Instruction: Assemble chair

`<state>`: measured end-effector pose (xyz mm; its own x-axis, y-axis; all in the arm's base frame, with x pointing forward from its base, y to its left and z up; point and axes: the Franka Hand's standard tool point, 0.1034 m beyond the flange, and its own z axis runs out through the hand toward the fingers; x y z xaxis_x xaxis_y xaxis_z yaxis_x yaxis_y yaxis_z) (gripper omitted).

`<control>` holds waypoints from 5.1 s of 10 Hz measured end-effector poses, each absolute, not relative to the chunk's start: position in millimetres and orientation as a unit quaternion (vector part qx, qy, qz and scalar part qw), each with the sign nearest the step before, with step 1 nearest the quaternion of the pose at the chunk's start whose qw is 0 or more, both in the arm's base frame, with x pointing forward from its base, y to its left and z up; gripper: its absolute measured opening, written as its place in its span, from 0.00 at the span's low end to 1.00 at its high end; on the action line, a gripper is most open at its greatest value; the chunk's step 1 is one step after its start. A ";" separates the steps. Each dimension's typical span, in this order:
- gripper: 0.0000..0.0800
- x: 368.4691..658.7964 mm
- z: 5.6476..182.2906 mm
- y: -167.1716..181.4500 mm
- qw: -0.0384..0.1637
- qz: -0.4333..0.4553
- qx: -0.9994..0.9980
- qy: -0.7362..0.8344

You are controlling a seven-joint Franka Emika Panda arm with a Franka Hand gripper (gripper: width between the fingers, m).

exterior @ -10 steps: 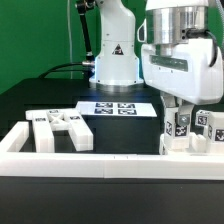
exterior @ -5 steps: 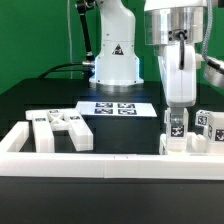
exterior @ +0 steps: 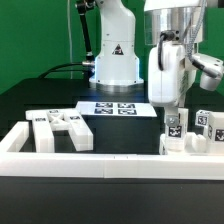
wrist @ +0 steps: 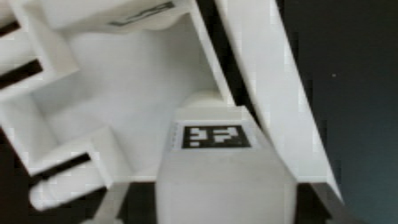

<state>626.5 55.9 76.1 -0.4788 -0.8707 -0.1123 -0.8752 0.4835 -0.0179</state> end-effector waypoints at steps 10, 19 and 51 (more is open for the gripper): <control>0.81 626.2 75.8 58.3 0.057 0.001 -0.790 0.610; 0.81 625.0 74.4 56.4 0.029 -0.020 -0.958 0.285; 0.60 623.0 71.2 61.2 0.047 0.014 -0.581 0.813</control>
Offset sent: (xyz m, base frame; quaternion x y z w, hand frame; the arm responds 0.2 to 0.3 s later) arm 0.0023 0.0026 0.0029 -0.0262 -0.0102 -0.0753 0.9968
